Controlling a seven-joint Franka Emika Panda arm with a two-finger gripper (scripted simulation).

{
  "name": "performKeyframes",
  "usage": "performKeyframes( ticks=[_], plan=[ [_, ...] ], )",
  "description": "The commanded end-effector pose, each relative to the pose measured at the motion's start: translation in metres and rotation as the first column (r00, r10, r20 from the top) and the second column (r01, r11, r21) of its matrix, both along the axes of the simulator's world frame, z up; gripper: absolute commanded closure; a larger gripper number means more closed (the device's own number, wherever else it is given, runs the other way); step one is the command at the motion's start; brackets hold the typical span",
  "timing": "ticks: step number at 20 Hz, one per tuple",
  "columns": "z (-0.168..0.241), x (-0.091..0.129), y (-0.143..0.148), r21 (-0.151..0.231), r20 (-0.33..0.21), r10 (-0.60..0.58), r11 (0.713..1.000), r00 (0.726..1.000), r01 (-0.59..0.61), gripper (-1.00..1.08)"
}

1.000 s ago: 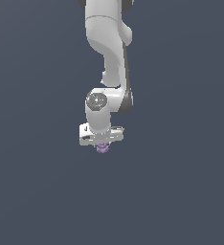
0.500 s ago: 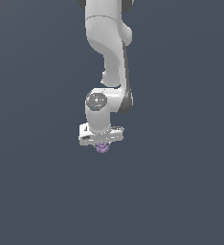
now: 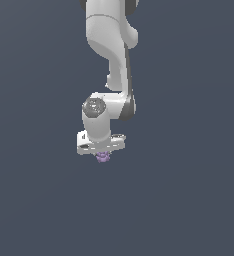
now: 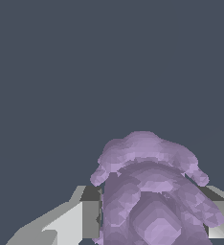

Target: Pick up the object and move it to a goal position.

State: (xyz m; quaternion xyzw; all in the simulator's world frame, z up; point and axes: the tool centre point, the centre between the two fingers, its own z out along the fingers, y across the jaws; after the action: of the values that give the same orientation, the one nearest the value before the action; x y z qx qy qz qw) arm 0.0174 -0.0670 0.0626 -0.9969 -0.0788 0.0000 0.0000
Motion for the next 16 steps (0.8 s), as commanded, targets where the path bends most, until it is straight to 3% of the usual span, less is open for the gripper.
performKeyframes(
  ticks=[1, 16],
  plan=[
    [0.005, 0.008, -0.009, 0.000, 0.000, 0.000, 1.000, 1.000, 0.000, 1.08],
    [0.040, 0.072, -0.075, 0.000, 0.000, 0.000, 1.000, 1.000, 0.000, 1.08]
  ],
)
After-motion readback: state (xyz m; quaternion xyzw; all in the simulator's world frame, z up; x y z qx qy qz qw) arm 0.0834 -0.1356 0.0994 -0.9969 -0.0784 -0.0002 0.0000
